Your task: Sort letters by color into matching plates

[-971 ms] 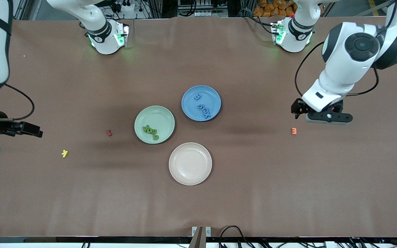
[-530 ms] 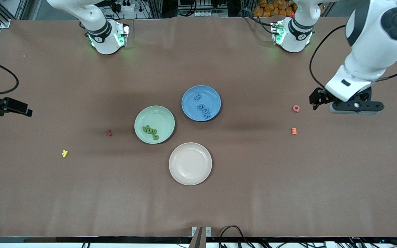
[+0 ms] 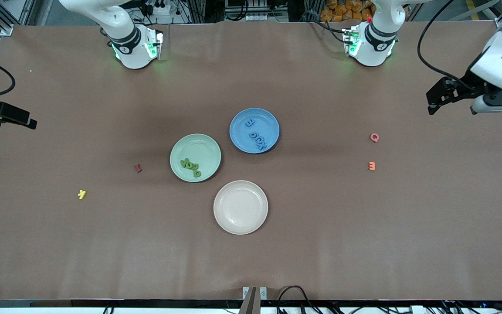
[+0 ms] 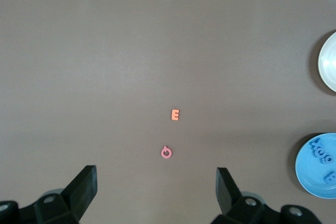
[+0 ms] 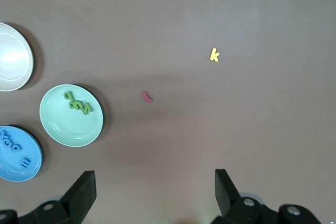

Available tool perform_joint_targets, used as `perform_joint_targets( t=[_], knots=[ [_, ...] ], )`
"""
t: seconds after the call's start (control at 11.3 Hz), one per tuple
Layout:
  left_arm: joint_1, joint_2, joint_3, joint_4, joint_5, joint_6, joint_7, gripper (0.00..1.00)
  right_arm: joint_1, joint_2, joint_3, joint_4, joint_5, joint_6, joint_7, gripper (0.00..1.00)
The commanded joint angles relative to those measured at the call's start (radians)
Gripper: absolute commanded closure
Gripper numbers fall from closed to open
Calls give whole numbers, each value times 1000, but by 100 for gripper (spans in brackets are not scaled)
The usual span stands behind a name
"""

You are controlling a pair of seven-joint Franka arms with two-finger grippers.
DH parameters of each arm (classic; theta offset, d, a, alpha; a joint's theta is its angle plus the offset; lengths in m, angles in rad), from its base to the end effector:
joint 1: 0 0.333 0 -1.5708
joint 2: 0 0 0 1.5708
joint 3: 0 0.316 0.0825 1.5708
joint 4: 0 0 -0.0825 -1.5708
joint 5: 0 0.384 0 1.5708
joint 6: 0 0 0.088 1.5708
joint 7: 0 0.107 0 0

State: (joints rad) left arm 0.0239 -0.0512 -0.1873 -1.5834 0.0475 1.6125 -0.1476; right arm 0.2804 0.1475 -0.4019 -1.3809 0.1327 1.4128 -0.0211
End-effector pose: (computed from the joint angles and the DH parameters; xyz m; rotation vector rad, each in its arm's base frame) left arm 0.5364 -0.0864 0.6501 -3.0945 0.0248 -0.1351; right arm 0.5797 -0.0358 0.6221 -3.0535 0.1305 0.1511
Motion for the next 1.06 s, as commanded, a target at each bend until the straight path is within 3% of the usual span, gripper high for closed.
perform_joint_targets(
  t=[0.0,0.35,0.97],
  knots=[
    [-47,43,43,120,-28,-83,20,0,28,-55,20,-24,-53,-6,92,0],
    [-85,63,98,172,-21,-100,20,0,26,-86,46,-121,-97,118,136,0],
    [-70,73,104,171,-35,-97,31,0,32,-68,48,-107,-130,149,141,0]
  ],
)
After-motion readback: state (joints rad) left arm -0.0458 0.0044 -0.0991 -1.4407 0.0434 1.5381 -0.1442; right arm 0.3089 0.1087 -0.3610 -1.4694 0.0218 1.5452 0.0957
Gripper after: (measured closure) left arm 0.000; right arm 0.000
